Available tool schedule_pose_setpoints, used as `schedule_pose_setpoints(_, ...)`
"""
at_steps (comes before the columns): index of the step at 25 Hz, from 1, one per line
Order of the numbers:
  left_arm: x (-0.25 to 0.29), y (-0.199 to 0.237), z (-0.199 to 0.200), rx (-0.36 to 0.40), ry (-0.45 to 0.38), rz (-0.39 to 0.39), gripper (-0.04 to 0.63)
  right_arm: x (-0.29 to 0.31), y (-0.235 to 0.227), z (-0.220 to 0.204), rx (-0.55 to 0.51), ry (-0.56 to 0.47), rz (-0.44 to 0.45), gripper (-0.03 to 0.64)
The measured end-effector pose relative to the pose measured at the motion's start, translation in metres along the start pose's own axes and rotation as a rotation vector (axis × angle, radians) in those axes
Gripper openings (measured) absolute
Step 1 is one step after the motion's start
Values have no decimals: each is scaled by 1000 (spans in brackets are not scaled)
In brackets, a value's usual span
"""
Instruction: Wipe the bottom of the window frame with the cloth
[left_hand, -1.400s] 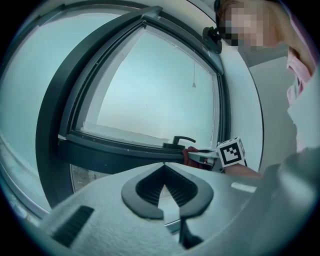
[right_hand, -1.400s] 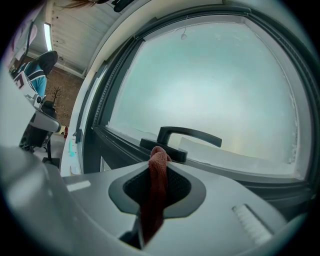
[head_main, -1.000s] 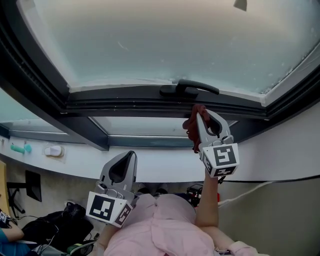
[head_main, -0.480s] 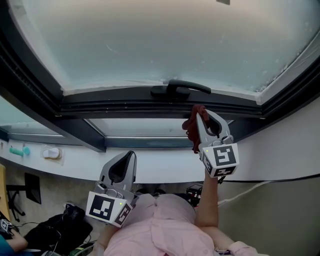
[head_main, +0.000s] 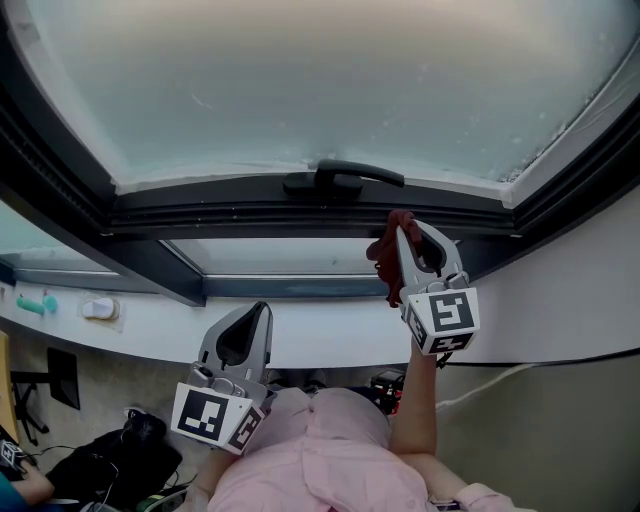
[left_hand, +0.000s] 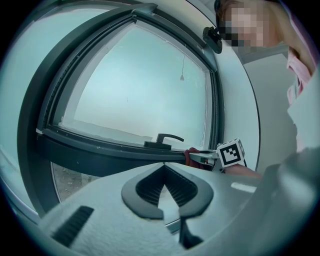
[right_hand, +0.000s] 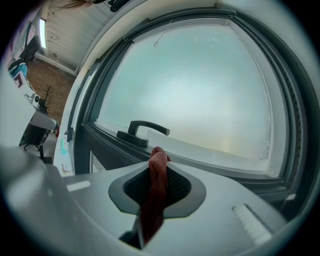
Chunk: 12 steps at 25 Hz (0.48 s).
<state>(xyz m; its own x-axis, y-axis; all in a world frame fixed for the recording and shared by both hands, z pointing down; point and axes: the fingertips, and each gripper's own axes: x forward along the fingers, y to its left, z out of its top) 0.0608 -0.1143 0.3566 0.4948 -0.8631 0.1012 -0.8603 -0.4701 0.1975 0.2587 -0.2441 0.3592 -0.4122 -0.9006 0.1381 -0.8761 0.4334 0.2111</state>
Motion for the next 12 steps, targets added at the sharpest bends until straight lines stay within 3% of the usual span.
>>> schedule_pose_setpoints(12, 12, -24, -4, 2, -10, 8, -2, -12, -29, -8, -4, -8, -11, 49)
